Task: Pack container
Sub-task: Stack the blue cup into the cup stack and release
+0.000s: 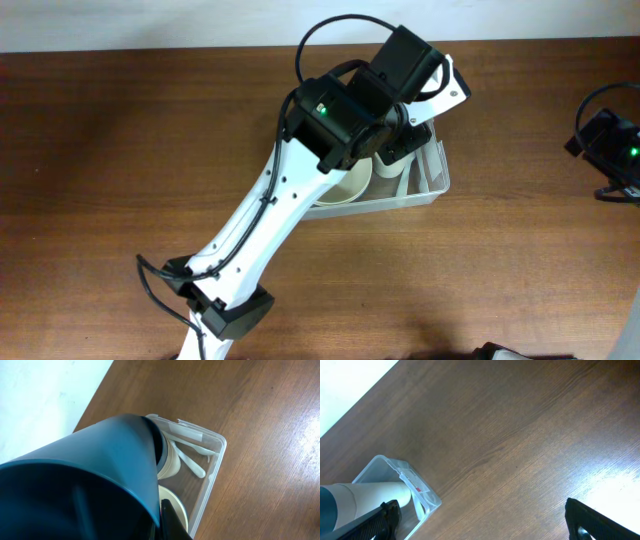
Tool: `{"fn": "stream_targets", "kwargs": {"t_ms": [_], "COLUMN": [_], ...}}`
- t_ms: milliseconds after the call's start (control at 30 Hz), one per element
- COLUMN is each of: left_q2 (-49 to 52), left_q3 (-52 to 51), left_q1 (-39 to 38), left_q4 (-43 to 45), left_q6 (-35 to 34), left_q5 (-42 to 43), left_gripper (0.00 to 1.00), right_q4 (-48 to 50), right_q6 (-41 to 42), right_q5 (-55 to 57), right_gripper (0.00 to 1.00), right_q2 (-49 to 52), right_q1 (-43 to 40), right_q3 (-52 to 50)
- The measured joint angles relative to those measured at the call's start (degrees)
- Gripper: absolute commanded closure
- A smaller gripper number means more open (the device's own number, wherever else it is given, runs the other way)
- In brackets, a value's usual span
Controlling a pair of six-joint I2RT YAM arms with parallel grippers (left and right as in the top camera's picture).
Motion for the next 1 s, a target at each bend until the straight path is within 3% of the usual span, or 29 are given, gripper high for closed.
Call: {"fn": "stream_targets", "kwargs": {"t_ms": [33,67,133,200,233,533,633,700,733,800,867,1000], "left_q2": [0.02,0.02,0.02,0.02,0.02,0.02,0.02,0.02,0.02,0.02,0.02,0.02], "left_q3": [0.0,0.0,0.0,0.0,0.0,0.0,0.0,0.0,0.0,0.0,0.0,0.0], "left_q1": [0.0,0.0,-0.02,-0.02,-0.02,0.0,-0.02,0.0,0.0,0.0,0.0,0.0], "left_q4": [0.0,0.0,0.07,0.22,0.24,0.68,0.72,0.79,0.81,0.87,0.9,1.05], "left_q6": [0.0,0.0,0.11,0.2,0.15,-0.52,-0.57,-0.72,-0.87,-1.01,-1.22,-1.09], "left_q5": [-0.02,0.0,-0.04,-0.04,-0.04,-0.04,-0.04,-0.04,-0.07,-0.07,-0.07,-0.09], "left_gripper": [0.93,0.81,0.41,0.07,0.0,0.0,0.05,0.11,0.2,0.28,0.32,0.54], "right_q4": [0.0,0.0,0.0,0.0,0.0,0.0,0.0,0.0,0.0,0.0,0.0,0.0], "right_q6": [-0.02,-0.04,0.02,0.02,-0.04,-0.02,0.0,-0.02,-0.02,-0.02,0.0,0.0], "right_q5": [0.0,0.0,0.0,0.0,-0.02,0.0,0.0,-0.02,0.0,0.0,-0.02,0.0], "right_gripper": [0.01,0.01,0.01,0.01,0.01,0.01,0.01,0.01,0.01,0.01,0.01,0.01], "right_q2": [0.0,0.0,0.0,0.0,0.0,0.0,0.0,0.0,0.0,0.0,0.0,0.0], "right_q1": [0.0,0.0,0.0,0.0,0.0,0.0,0.0,0.0,0.0,0.0,0.0,0.0], "right_q3": [0.0,0.0,0.0,0.0,0.0,0.0,0.0,0.0,0.0,0.0,0.0,0.0]}}
